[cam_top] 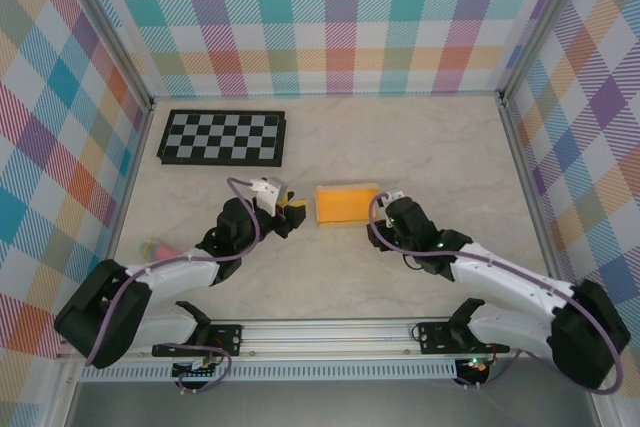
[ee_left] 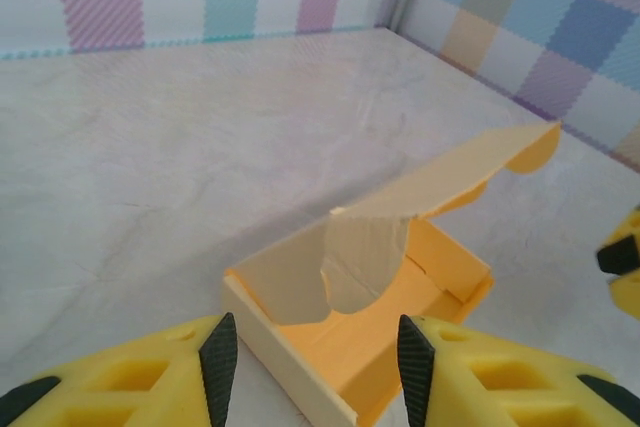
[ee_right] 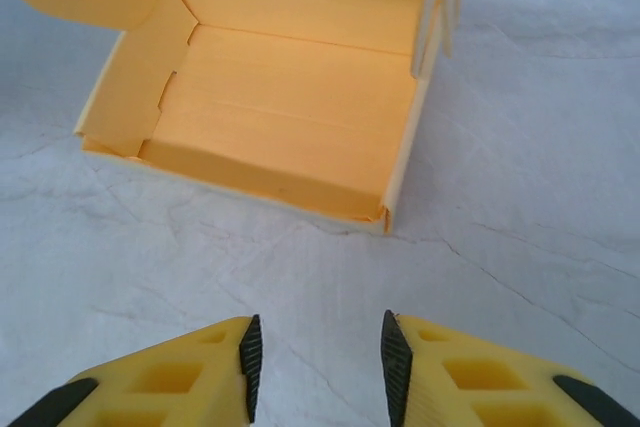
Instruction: Fold the paper box
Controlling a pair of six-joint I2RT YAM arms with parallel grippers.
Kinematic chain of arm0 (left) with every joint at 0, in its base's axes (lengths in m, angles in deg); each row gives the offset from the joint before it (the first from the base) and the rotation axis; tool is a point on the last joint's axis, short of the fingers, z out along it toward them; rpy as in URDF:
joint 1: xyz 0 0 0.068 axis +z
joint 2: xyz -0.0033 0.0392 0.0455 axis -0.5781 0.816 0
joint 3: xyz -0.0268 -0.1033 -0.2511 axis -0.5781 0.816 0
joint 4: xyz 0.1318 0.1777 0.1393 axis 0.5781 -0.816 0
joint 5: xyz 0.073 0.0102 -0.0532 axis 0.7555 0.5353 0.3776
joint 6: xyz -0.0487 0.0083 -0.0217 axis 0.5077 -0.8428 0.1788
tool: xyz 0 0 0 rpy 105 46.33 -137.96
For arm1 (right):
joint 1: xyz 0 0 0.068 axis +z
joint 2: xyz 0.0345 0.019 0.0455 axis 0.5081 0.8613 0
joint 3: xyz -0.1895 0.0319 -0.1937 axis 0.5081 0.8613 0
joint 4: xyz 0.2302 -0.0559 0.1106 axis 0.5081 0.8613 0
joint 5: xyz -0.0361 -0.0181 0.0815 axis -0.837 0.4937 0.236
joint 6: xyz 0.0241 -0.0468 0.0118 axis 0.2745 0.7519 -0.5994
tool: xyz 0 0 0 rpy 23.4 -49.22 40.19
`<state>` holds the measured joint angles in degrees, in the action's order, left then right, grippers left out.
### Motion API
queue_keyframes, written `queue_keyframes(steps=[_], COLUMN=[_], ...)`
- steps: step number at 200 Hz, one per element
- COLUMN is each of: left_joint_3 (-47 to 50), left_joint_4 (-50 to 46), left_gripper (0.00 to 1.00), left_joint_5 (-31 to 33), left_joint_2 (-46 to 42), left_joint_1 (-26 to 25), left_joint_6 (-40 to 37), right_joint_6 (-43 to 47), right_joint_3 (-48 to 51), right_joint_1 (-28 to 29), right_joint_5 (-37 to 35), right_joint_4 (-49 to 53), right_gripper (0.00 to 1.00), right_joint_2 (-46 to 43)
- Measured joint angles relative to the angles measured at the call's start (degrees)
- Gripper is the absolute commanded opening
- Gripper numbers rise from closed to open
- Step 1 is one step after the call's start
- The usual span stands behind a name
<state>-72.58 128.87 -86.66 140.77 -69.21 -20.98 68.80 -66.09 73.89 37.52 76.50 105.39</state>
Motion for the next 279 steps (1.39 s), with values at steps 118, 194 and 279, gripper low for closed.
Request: queue_keyframes(steps=[118, 194, 279], left_joint_3=[-8.11, -17.97, -26.75], left_joint_4=[-20.79, -26.10, -26.80], left_gripper=[0.47, 0.49, 0.48], left_joint_5=[8.52, 6.40, -1.20], left_joint_2=[-5.88, 2.62, 15.98], left_joint_1=[3.78, 6.82, 6.23], left_joint_6=[3.78, 8.68, 7.98], right_joint_6=[-0.39, 0.85, 4.48], right_joint_3=[-24.90, -45.97, -48.26], right_joint_1=[-20.55, -21.90, -21.62], right_joint_5=[17.59, 21.40, 19.85], right_joint_4=[18.86, 29.55, 33.33], right_gripper=[0.48, 0.52, 0.53], right_joint_2=[4.87, 29.09, 37.35])
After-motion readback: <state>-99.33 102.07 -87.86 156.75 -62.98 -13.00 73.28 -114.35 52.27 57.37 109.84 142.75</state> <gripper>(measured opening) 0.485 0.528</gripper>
